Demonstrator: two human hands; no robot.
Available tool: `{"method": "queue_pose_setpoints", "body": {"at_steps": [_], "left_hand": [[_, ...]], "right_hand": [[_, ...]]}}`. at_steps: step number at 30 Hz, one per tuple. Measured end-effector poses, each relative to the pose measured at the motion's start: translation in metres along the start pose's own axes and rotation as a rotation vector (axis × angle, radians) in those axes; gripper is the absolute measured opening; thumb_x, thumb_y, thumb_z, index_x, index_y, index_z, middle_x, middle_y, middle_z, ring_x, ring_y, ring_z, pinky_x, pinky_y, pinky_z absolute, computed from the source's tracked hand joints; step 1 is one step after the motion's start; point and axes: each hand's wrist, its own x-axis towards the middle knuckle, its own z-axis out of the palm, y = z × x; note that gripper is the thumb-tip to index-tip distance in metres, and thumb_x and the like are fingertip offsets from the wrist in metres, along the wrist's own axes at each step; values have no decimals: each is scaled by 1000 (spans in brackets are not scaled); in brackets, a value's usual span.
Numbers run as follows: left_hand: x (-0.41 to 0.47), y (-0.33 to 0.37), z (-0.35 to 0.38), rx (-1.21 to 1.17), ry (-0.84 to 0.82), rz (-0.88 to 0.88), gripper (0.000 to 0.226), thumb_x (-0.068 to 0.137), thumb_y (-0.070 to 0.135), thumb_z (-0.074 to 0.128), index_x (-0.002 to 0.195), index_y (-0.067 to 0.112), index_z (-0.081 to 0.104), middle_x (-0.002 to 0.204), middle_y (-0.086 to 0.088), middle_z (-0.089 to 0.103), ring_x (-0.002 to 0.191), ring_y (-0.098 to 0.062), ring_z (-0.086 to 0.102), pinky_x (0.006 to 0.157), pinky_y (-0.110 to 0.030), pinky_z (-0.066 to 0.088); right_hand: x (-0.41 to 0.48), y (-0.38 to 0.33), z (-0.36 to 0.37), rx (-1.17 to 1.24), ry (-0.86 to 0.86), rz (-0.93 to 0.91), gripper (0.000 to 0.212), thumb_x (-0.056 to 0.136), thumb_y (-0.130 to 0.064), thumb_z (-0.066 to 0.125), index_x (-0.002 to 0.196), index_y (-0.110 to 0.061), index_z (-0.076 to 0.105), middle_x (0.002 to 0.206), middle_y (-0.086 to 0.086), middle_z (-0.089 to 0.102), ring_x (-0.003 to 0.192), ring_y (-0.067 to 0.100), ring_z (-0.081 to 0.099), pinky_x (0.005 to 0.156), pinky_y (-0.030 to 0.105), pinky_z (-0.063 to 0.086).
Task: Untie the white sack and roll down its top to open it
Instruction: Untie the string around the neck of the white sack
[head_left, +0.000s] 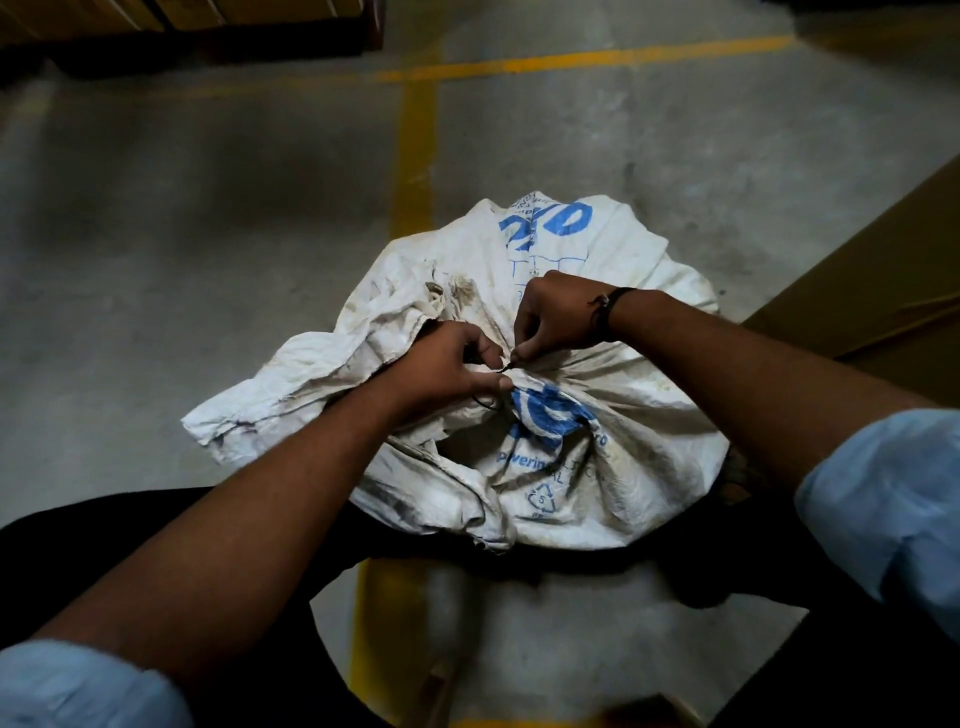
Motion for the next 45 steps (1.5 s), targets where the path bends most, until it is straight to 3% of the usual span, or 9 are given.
{"method": "queue_pose_setpoints", "body": {"at_steps": [7, 13, 17, 22, 29, 34, 36, 40, 45], "left_hand": [[3, 3, -2, 138, -23, 45, 21, 86, 29, 79, 77, 11, 72, 75, 4, 73, 71, -7, 66, 74, -30, 53], [5, 7, 1, 445, -15, 154, 40, 101, 36, 55, 78, 6, 68, 76, -15, 68, 74, -31, 64, 70, -40, 48], [0, 4, -4, 256, -3, 139, 50, 104, 37, 50, 74, -3, 56, 66, -10, 52, 61, -20, 46, 60, -36, 35], [-6, -1, -9, 25, -121, 80, 41, 100, 36, 59, 79, 2, 54, 77, -1, 47, 71, -9, 42, 68, -32, 35], [-6, -1, -7, -85, -127, 7, 26, 90, 24, 74, 73, 10, 62, 81, 16, 62, 77, 10, 57, 77, -27, 41], [-8, 1, -6, -95, -130, 15, 23, 85, 20, 79, 71, 6, 67, 113, 4, 73, 115, 2, 63, 105, -35, 47], [-9, 5, -5, -107, -109, 9, 28, 85, 24, 79, 69, 6, 66, 107, 3, 74, 109, 0, 66, 103, -36, 49], [-14, 16, 0, -120, -52, -48, 62, 85, 57, 73, 69, -1, 55, 67, 2, 57, 64, -8, 51, 69, -29, 39], [-10, 16, 2, -85, -25, -63, 34, 86, 32, 78, 68, 5, 67, 66, 11, 69, 65, 6, 59, 69, -17, 43]], "right_hand": [[0, 0, 0, 1, -9, 2, 7, 78, -30, 79, 76, -23, 78, 71, -6, 72, 63, 3, 58, 69, 27, 48], [1, 1, 0, 3, -4, 5, 7, 77, -29, 79, 74, -23, 78, 69, -8, 71, 62, 2, 58, 63, 24, 45], [2, 3, 2, 13, 5, 3, 5, 76, -29, 80, 72, -26, 77, 67, -11, 70, 60, -1, 58, 62, 22, 44], [5, 5, 3, 33, 0, -8, 11, 74, -29, 80, 66, -30, 73, 62, -16, 67, 56, -5, 57, 62, 22, 44], [8, 14, 4, 199, -46, 0, 9, 80, -22, 78, 88, -27, 78, 80, -12, 74, 68, -5, 59, 76, 26, 48], [11, 14, 6, 200, -70, 29, 7, 80, -30, 80, 77, -34, 75, 63, -22, 68, 57, -9, 54, 70, 22, 45], [9, 13, 5, 211, -84, 29, 7, 79, -31, 81, 77, -33, 75, 65, -21, 68, 58, -9, 54, 69, 20, 44], [10, 9, 8, 163, -88, 11, 6, 82, -21, 76, 79, -25, 73, 75, -9, 70, 63, -2, 57, 69, 23, 45], [9, 10, 13, 164, -39, 35, 5, 80, -23, 77, 78, -23, 73, 73, -7, 70, 66, 2, 56, 71, 27, 46]]}}
